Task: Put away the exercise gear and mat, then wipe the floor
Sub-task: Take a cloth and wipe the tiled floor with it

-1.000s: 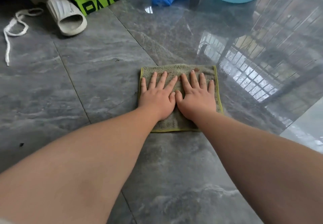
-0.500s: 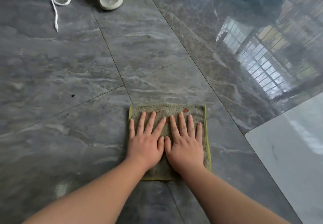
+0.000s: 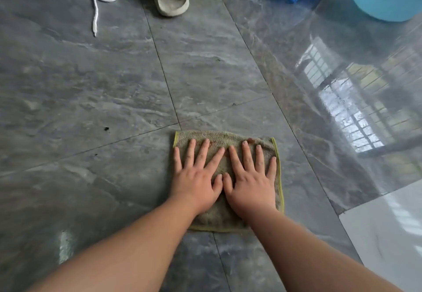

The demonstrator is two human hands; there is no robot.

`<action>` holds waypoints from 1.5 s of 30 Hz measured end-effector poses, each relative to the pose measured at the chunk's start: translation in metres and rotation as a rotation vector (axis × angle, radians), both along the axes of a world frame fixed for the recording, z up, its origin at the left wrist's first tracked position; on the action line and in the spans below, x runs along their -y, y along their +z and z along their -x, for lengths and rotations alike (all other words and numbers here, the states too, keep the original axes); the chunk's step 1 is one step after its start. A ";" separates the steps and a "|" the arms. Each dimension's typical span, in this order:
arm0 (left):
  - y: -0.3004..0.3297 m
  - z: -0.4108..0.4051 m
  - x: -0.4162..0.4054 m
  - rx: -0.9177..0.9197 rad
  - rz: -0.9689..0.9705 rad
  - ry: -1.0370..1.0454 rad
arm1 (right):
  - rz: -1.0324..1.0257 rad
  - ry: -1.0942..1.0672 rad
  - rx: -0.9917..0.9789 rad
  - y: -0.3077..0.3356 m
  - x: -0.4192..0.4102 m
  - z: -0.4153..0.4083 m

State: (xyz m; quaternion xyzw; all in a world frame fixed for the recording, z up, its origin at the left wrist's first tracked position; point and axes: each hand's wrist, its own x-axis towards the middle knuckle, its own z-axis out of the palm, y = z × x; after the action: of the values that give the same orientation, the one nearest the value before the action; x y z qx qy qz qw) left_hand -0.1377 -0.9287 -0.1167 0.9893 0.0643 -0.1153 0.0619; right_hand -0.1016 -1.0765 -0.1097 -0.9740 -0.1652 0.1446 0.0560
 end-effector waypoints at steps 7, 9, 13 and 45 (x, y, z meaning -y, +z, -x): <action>-0.005 -0.088 -0.018 0.041 0.004 -0.018 | 0.005 -0.021 0.038 -0.005 -0.021 -0.090; -0.006 -0.115 -0.023 0.052 0.005 -0.009 | -0.001 -0.017 0.054 -0.007 -0.027 -0.118; -0.008 -0.166 -0.033 0.076 0.017 0.004 | -0.011 -0.021 0.078 -0.010 -0.038 -0.169; 0.004 0.065 0.075 -0.047 -0.002 -0.158 | 0.001 -0.126 -0.026 0.005 0.077 0.086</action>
State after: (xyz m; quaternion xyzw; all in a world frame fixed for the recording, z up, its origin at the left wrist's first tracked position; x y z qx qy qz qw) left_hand -0.2023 -1.0041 -0.1131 0.9884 -0.0122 -0.1428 0.0499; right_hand -0.1879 -1.1537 -0.1042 -0.9806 -0.1028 0.1533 0.0664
